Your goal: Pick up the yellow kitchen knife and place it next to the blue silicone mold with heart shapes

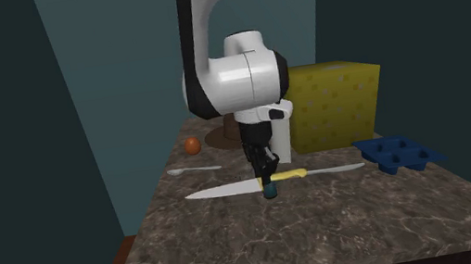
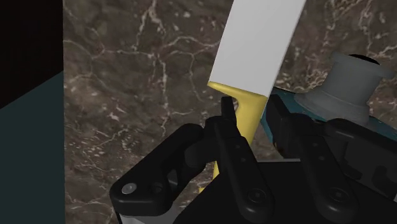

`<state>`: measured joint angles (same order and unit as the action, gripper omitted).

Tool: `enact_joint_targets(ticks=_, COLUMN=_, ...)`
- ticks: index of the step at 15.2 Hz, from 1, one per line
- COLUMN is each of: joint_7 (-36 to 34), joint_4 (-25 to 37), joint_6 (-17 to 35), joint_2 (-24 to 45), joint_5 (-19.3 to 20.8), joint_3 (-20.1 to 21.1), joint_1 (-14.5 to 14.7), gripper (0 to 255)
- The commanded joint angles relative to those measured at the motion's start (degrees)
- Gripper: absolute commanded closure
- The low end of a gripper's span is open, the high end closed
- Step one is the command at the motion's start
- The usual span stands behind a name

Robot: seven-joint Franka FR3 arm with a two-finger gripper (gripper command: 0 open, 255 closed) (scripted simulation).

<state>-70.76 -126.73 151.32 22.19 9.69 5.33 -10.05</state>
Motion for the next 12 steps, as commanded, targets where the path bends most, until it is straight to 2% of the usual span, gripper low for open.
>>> enact_joint_targets(ticks=1, joint_7=0.3, joint_4=-0.1, joint_6=-1.2, joint_2=-1.3, joint_5=-0.4, joint_3=0.3, joint_1=-0.2, gripper=255)
enact_joint_targets(ticks=6, joint_7=1.2, joint_4=-0.2, joint_6=-4.3, joint_2=-4.5, joint_5=-1.4, joint_3=0.8, joint_1=-0.6, gripper=255)
enact_joint_targets(ticks=12, joint_7=10.4, joint_4=2.0, joint_6=-4.7, joint_2=-3.2, joint_5=-3.0, joint_3=-0.9, joint_1=-6.7, gripper=255)
